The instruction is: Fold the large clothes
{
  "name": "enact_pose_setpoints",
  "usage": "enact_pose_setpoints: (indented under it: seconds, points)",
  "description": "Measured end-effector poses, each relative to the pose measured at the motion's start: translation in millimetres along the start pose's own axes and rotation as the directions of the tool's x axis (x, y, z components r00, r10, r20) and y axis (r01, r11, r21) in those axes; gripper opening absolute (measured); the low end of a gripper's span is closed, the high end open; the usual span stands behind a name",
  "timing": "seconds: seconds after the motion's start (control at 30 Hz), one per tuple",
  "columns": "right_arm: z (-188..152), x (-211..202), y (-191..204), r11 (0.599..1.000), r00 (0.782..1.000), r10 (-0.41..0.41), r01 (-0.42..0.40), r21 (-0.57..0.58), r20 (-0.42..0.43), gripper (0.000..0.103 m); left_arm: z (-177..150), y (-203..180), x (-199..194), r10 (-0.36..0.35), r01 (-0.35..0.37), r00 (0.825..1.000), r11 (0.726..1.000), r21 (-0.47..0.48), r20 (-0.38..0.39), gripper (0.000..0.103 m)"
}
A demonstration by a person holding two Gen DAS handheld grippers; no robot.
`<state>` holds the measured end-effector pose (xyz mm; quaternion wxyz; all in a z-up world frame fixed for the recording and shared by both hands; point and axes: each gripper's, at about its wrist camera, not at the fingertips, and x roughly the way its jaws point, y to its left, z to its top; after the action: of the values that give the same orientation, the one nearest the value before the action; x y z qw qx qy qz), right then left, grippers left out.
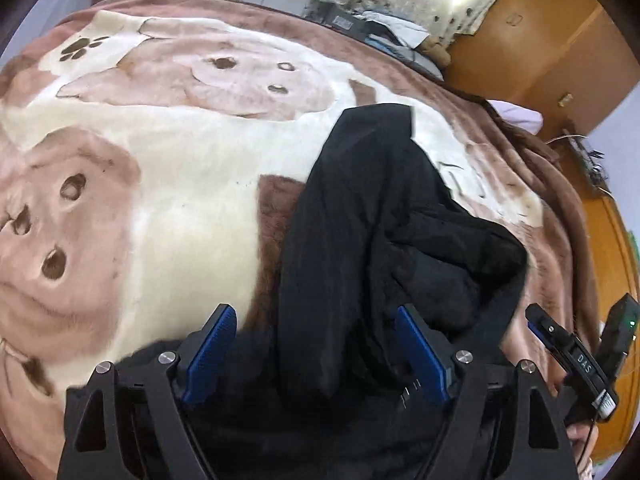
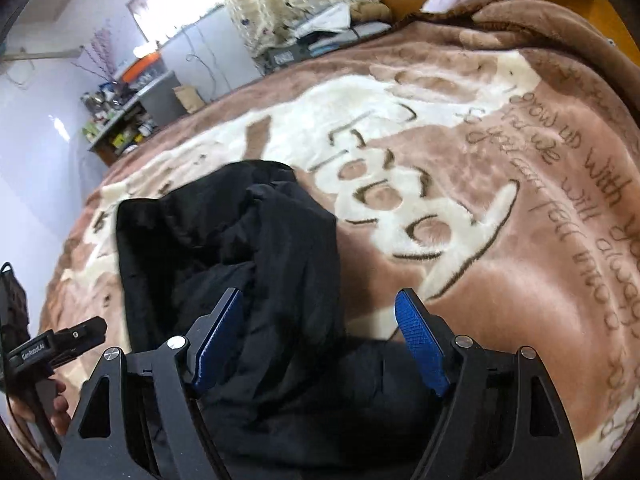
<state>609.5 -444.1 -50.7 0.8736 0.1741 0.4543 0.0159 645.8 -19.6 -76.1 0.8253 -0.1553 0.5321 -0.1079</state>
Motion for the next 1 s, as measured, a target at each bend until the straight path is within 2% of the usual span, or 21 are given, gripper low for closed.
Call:
enact_pose_setpoints:
  seconds: [0.1,0.2,0.23,0.27,0.3,0.33,0.43,0.57,0.7,0.8,0.93,1.0]
  points:
    - [5.5,9.8,3.0,0.999,0.999,-0.036,0.036,-0.016,0.004,0.078,10.8,2.9,11.6,0.012,-0.011,1.000,0.999,-0.042,0.012,0.081]
    - [8.8,20.1,6.7,1.000,0.999,0.017,-0.017,0.002,-0.037,0.077,15.9,2.7,15.8,0.031,-0.028,0.998,0.997,-0.067,0.045,0.077]
    - [9.6,22.4,8.5,0.999,0.999,0.035,-0.035,0.001,-0.040,0.073,16.2,0.1,19.0,0.011,-0.008,0.999,0.998,-0.063,0.038,0.060]
    - [10.3,24.1,9.6,0.999,0.998,0.041,-0.041,0.003,-0.043,0.059,15.8,-2.7,22.9,-0.006,0.007,1.000,0.999,-0.054,0.017,0.036]
    - [10.1,25.6,10.7,0.999,0.998,0.048,-0.048,0.008,-0.047,0.048,17.8,-5.8,28.5,0.010,-0.011,1.000,0.999,-0.049,-0.004,0.023]
    - [8.7,26.0,13.0,0.999,0.997,0.054,-0.054,0.008,-0.048,0.030,17.5,-8.2,30.5,0.030,-0.031,0.999,0.998,-0.046,-0.014,0.008]
    - [3.0,21.2,22.6,0.999,1.000,0.019,-0.021,-0.047,-0.025,0.017,13.3,-13.0,23.6,0.027,-0.027,0.999,0.999,-0.041,0.018,0.004]
    - [-6.3,1.1,27.3,0.995,0.999,0.013,-0.010,-0.097,0.034,0.010,4.4,-12.7,0.8,0.010,-0.008,0.997,1.000,-0.019,0.081,0.003]
    - [-17.9,-18.7,30.3,0.988,0.996,0.007,0.007,-0.156,0.089,0.010,-7.4,-7.6,-18.8,-0.006,0.008,0.995,1.000,-0.026,0.098,0.003]
    - [-29.8,-40.2,32.7,0.982,0.989,0.027,0.000,-0.189,0.143,0.009,-21.7,-1.7,-38.4,-0.037,0.039,0.989,0.999,-0.017,0.142,0.003]
    - [-55.1,-73.2,41.1,0.957,0.972,0.037,0.033,-0.289,0.233,0.009,-49.3,11.5,-63.8,-0.107,0.111,0.975,0.994,-0.011,0.193,0.003]
    - [-70.7,-85.3,40.0,0.948,0.967,0.049,0.034,-0.316,0.252,0.009,-64.5,22.9,-72.1,-0.130,0.137,0.971,0.990,-0.022,0.201,0.003]
